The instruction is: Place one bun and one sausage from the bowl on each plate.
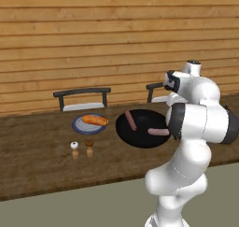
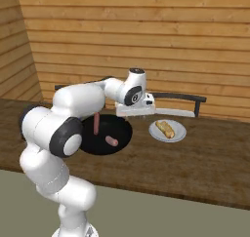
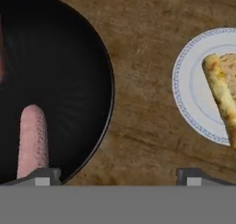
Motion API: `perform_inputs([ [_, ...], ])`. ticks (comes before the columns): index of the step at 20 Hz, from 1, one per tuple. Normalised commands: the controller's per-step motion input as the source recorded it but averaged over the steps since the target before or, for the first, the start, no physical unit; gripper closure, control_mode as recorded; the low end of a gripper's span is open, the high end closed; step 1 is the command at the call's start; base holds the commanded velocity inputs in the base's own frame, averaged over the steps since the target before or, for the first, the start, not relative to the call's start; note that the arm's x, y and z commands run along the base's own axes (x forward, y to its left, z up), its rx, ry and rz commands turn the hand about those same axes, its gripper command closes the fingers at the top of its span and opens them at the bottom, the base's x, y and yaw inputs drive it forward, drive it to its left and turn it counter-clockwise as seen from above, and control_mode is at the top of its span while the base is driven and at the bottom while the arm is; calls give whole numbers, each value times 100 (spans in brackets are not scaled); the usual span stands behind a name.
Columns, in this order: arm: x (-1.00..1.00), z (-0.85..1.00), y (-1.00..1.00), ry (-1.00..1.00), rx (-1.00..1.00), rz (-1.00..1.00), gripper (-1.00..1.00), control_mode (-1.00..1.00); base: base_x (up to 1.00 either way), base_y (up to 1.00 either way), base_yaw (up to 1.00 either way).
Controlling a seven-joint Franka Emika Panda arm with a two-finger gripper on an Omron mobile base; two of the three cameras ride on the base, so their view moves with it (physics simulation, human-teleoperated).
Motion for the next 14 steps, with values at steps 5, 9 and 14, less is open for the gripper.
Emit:
perform_inputs([
  [5, -27, 0, 97, 19, 1, -23, -100, -100, 0, 0, 0],
  [9, -18, 0, 74, 20, 0, -10, -100, -100, 0, 0, 0],
  [14, 0, -15, 16, 10, -11, 7, -100, -100, 0, 0, 0],
])
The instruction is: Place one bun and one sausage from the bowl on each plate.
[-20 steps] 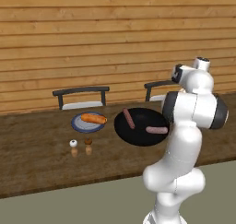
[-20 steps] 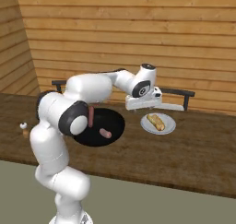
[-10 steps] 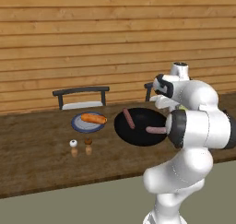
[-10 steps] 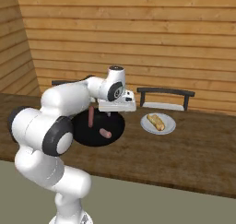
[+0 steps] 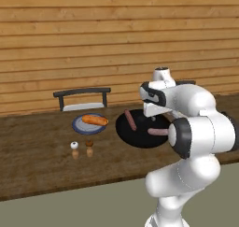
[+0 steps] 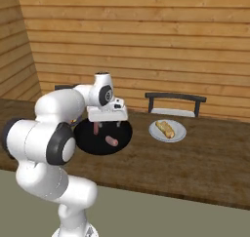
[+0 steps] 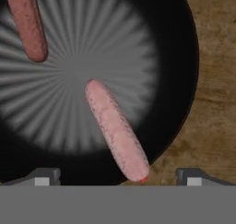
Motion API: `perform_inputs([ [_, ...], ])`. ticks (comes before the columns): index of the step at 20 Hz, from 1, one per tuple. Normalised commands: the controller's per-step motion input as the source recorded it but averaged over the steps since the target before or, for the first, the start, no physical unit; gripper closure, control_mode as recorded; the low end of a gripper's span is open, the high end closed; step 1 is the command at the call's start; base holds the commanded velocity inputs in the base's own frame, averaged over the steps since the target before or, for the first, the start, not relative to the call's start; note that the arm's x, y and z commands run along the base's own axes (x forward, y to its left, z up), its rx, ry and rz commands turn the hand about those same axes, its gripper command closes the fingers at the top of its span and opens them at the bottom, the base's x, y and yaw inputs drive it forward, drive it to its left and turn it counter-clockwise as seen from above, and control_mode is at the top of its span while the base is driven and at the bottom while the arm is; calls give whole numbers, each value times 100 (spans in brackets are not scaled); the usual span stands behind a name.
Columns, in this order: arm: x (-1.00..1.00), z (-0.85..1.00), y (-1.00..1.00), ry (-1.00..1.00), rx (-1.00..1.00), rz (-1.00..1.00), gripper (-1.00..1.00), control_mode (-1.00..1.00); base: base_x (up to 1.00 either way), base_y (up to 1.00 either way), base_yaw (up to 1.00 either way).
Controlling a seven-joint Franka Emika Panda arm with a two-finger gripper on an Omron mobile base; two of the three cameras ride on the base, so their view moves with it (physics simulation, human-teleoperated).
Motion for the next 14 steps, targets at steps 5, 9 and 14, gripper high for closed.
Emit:
perform_inputs([
  [5, 0, -29, 0, 16, -10, 14, -100, -100, 0, 0, 0],
  [9, 0, -29, 5, 19, -5, 11, -100, -100, 0, 0, 0],
  [14, 1, -27, 0, 15, -3, 10, -100, -100, 0, 0, 0],
])
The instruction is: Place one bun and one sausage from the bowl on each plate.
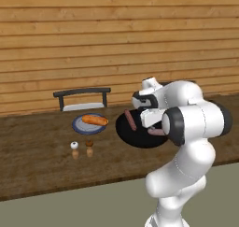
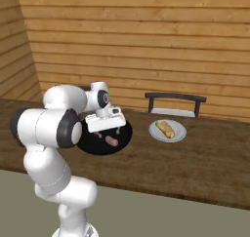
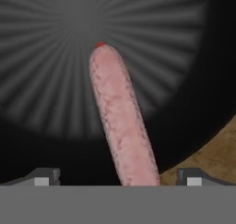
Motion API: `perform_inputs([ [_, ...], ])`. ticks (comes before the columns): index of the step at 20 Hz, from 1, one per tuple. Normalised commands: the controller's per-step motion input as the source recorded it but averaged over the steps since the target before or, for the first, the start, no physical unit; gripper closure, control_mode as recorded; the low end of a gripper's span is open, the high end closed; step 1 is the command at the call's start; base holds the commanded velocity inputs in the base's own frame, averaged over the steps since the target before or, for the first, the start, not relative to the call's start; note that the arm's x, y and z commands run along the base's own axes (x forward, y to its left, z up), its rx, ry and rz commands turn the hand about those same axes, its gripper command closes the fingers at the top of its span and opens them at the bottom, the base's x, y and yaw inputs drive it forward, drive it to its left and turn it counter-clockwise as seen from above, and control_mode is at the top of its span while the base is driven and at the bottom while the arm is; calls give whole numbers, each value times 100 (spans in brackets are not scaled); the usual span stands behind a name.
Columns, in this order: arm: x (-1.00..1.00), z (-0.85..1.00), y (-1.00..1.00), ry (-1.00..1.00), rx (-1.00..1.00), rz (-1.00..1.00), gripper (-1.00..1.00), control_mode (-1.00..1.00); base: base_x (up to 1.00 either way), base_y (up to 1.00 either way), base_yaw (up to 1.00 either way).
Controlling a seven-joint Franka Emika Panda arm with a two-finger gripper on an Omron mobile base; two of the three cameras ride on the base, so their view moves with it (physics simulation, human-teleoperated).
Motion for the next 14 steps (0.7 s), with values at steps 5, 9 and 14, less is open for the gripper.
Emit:
perform_inputs([
  [5, 19, -28, -4, 13, -1, 12, -100, -100, 0, 0, 0],
  [9, 10, -40, -4, 12, -2, 10, -100, -100, 0, 0, 0],
  [14, 0, -36, 0, 12, 0, 11, -100, -100, 0, 0, 0],
])
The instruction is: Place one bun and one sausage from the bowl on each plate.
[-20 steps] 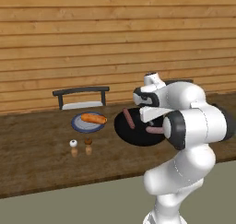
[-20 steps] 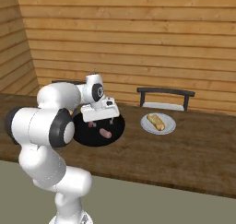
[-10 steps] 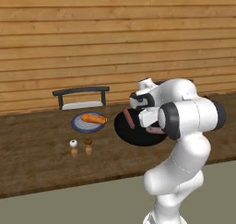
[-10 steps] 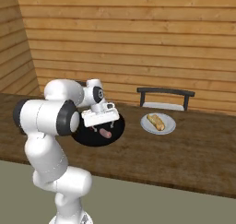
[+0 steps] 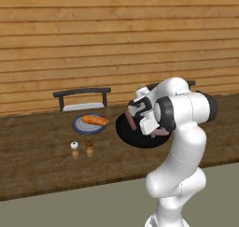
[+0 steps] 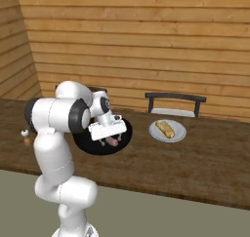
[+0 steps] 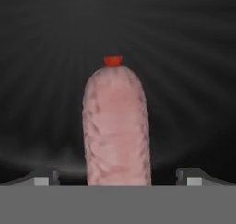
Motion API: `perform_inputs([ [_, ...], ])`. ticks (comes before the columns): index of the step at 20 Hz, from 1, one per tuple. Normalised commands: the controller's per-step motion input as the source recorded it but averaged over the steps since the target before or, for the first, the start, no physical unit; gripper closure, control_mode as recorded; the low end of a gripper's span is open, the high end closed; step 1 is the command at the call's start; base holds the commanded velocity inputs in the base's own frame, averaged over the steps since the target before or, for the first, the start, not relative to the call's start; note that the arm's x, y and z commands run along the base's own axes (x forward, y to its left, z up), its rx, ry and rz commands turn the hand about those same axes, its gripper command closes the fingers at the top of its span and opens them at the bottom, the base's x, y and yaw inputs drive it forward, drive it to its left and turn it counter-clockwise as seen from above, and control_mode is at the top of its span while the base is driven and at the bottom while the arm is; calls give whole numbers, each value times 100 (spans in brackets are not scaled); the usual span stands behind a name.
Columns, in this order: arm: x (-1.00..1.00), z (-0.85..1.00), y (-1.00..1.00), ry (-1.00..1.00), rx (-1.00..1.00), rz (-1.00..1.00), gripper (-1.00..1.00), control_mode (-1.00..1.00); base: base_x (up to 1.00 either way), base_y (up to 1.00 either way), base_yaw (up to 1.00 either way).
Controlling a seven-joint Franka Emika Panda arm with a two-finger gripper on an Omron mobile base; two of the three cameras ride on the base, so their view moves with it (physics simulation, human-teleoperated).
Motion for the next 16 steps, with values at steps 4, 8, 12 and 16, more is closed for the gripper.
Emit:
perform_inputs([
  [4, 0, -24, 0, 10, 0, 9, 100, -100, 0, 0, 0],
  [8, -7, 17, 5, -2, 0, 7, 100, -100, 0, 0, 0],
  [12, -5, 76, 52, -9, 0, 0, 100, -100, 0, 0, 0],
  [16, 1, 55, 94, -11, 1, 0, 100, -100, 0, 0, 0],
])
